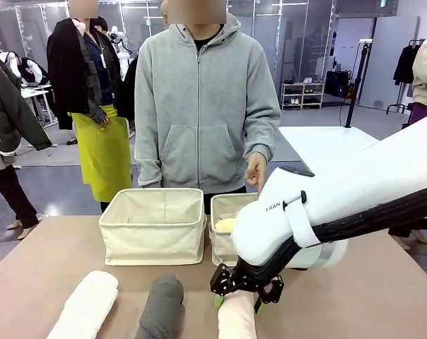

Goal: Divide the towels into two baskets.
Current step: Pick up one hotel-folded towel from the bottom of the table and place it in the Fabric basket indicated by the person.

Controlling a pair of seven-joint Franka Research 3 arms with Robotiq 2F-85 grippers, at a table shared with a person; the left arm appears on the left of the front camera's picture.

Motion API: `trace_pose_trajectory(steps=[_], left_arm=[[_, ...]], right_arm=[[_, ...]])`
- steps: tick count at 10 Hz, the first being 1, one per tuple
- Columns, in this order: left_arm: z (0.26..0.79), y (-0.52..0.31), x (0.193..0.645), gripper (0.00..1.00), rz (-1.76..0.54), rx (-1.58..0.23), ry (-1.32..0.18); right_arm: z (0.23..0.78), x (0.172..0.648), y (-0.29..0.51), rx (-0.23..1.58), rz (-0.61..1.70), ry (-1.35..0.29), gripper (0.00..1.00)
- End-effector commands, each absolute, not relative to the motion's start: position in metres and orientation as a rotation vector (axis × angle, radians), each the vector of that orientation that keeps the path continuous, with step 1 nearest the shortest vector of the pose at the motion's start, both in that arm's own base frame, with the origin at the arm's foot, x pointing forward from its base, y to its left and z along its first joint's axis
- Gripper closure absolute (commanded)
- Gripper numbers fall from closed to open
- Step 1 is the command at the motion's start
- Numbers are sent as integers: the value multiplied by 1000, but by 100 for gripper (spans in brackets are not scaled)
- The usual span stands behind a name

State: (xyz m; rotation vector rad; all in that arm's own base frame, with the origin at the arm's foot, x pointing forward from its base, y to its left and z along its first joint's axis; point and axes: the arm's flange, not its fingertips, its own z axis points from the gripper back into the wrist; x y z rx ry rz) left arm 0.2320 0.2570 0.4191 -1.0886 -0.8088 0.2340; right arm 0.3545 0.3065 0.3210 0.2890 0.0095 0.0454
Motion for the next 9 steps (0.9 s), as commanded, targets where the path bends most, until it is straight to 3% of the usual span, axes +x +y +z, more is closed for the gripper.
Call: trace_pose_trajectory(steps=[1, 9], left_arm=[[421, 258, 231, 0, 229, -1097, -816], [421, 258, 231, 0, 229, -1097, -816]], right_arm=[[311, 362, 318, 260, -4, 2, 0], [315, 360, 313, 248, 21, 31, 79]])
